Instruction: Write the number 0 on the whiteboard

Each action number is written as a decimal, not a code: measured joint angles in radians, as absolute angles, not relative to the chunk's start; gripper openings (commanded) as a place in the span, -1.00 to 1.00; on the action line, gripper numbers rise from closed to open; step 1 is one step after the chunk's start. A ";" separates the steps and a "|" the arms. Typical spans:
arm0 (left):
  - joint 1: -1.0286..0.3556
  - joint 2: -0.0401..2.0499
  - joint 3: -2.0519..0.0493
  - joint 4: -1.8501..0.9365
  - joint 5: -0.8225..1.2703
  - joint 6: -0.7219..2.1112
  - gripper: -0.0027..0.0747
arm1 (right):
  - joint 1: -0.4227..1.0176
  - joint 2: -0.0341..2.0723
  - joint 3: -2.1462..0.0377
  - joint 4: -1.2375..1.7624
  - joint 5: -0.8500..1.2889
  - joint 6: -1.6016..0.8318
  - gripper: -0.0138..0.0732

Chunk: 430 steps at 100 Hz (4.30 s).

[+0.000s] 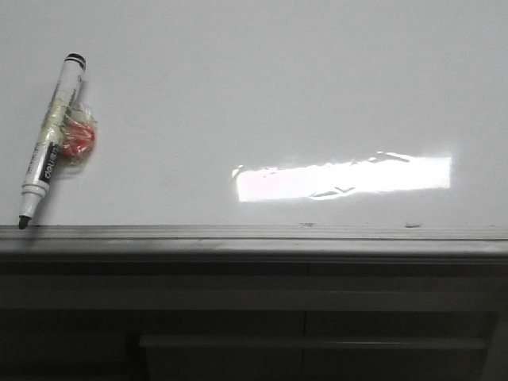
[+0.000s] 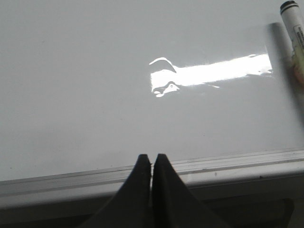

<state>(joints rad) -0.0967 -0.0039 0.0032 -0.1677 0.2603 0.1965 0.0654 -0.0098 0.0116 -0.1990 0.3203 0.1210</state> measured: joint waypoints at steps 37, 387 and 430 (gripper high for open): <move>-0.097 -0.004 0.003 -0.168 0.260 0.196 -0.98 | 0.065 -0.010 0.012 -0.199 0.320 0.121 -0.82; -0.516 1.088 -0.688 -0.239 0.539 -0.111 -0.02 | 0.065 0.258 -0.506 0.143 0.608 0.029 0.06; -0.520 1.199 -0.696 -0.256 0.530 -0.112 -0.98 | 0.065 0.258 -0.506 0.143 0.608 0.025 0.05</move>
<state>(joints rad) -0.5205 1.1993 -0.6963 -0.2562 0.5296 -0.1115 0.0654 0.2584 -0.5056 0.1433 0.6077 0.0247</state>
